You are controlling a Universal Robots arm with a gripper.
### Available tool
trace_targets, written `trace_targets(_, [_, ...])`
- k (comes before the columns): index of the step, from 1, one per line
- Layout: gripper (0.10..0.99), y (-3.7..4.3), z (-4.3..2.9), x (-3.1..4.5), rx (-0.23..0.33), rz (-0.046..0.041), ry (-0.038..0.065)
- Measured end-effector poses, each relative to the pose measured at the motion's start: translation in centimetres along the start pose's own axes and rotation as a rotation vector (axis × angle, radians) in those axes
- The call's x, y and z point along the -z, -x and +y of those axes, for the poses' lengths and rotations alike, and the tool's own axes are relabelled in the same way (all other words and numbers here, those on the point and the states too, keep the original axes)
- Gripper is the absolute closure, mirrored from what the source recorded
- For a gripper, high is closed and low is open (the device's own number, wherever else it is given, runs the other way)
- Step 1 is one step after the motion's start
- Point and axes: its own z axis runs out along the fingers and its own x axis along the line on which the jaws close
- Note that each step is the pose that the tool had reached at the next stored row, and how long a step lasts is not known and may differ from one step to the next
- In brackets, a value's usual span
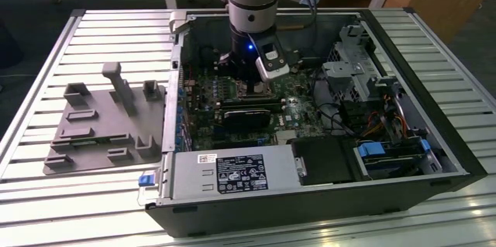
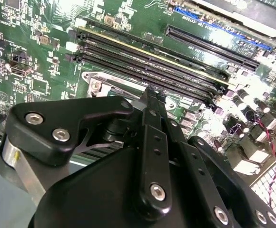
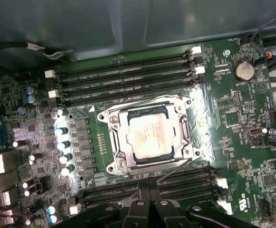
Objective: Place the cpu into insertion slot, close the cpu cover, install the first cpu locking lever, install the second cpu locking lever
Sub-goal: 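Install the second cpu locking lever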
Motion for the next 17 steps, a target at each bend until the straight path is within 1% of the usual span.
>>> trace_targets(2, [0.984,0.04,-0.22,-0.07,-0.001,0.0039,0.019])
trace_targets(6, [0.984,0.12,-0.7,-0.18,-0.003,0.0102,0.052])
trace_targets(9, [0.984,0.2,-1.15,-0.28,-0.004,0.0161,0.083])
trace_targets(11, [0.984,0.26,-1.49,-0.36,-0.005,0.0195,0.101])
trace_targets(14, [0.984,0.36,-2.02,-0.43,-0.006,0.0226,0.116])
trace_targets(17, [0.984,0.45,-2.52,-0.5,-0.006,0.0243,0.126])
